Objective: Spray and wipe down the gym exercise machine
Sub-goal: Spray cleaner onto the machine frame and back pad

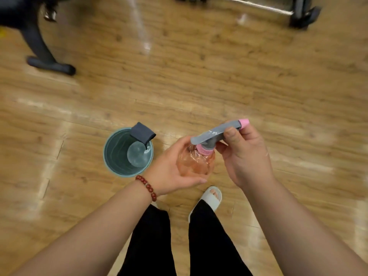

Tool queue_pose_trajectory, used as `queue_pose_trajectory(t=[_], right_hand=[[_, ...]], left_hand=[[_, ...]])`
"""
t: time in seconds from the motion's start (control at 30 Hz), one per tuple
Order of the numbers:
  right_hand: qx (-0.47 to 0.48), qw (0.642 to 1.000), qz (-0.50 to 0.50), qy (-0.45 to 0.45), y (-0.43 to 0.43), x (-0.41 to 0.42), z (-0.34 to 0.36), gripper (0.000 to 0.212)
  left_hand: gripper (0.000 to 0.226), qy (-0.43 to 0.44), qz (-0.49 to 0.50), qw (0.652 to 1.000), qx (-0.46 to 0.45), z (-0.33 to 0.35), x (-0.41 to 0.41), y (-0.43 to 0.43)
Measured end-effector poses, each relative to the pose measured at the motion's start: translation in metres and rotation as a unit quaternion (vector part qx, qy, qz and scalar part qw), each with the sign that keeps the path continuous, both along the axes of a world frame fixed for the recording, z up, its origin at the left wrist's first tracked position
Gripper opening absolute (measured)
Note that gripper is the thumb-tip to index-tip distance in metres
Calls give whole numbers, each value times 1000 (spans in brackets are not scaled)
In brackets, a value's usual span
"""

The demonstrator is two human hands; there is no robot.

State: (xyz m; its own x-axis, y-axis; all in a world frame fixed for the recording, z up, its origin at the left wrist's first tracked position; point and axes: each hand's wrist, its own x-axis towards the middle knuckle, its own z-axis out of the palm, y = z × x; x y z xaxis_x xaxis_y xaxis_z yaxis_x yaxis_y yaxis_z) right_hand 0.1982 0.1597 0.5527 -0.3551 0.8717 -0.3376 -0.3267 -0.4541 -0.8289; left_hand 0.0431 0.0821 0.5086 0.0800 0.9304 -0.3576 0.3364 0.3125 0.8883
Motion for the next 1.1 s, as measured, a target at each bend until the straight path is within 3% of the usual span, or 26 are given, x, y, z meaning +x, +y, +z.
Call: queue_pose_trajectory(t=[0.3, 0.47, 0.63, 0.77, 0.9, 1.1], right_hand=[[85, 996, -28, -12, 39, 56, 84, 38], [176, 965, 2, -197, 57, 83, 99, 52], [215, 938, 45, -267, 94, 90, 123, 83], [190, 939, -12, -287, 149, 84, 148, 54], [197, 941, -72, -265, 223, 78, 171, 40], [212, 941, -119, -236, 344, 76, 196, 44]], left_hand=[[77, -18, 55, 997, 50, 87, 65, 46], [70, 10, 100, 991, 87, 112, 98, 76], [62, -9, 115, 989, 97, 136, 120, 118], [64, 36, 98, 983, 154, 152, 124, 174], [74, 73, 61, 979, 179, 162, 116, 251], [75, 64, -71, 987, 129, 196, 80, 378]])
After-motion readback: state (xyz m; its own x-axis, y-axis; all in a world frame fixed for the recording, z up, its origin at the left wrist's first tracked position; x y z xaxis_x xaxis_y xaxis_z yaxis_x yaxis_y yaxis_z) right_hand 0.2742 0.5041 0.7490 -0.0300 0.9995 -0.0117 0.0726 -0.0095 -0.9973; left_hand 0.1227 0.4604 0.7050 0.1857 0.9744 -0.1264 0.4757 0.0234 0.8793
